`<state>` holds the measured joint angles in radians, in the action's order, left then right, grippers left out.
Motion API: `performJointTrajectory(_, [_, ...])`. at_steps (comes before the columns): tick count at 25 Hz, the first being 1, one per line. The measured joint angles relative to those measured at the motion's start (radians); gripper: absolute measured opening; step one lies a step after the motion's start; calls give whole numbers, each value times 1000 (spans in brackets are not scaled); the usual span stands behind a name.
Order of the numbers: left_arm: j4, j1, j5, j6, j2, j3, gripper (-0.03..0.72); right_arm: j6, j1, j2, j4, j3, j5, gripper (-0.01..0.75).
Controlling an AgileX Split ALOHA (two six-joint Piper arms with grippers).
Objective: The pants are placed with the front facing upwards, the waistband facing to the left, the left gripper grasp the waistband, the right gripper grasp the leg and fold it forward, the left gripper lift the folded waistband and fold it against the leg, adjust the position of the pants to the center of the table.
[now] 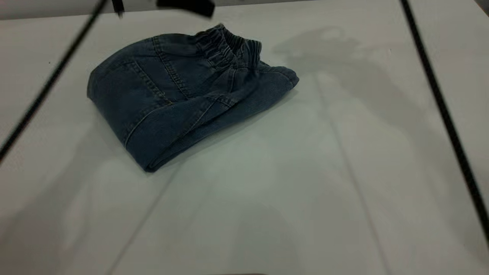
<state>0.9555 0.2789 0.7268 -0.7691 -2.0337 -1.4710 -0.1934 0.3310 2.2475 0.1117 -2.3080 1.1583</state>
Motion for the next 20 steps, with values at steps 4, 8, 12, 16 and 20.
performJointTrajectory(4, [-142, -13, 41, 6, 131, -3, 612, 11, 0, -29, -15, 0, 53, 496])
performJointTrajectory(8, [-313, -66, 90, 86, 258, -3, 574, 16, 1, -30, 54, 0, 89, 496])
performJointTrajectory(12, [-416, -120, 131, 159, 373, -3, 567, 16, 49, -9, 152, 0, 90, 491])
performJointTrajectory(16, [-432, -158, 149, 198, 473, -3, 566, 16, 174, 49, 160, 0, 89, 477])
performJointTrajectory(20, [-433, -180, 155, 247, 541, -3, 566, 74, 320, 145, 77, 0, 85, 473])
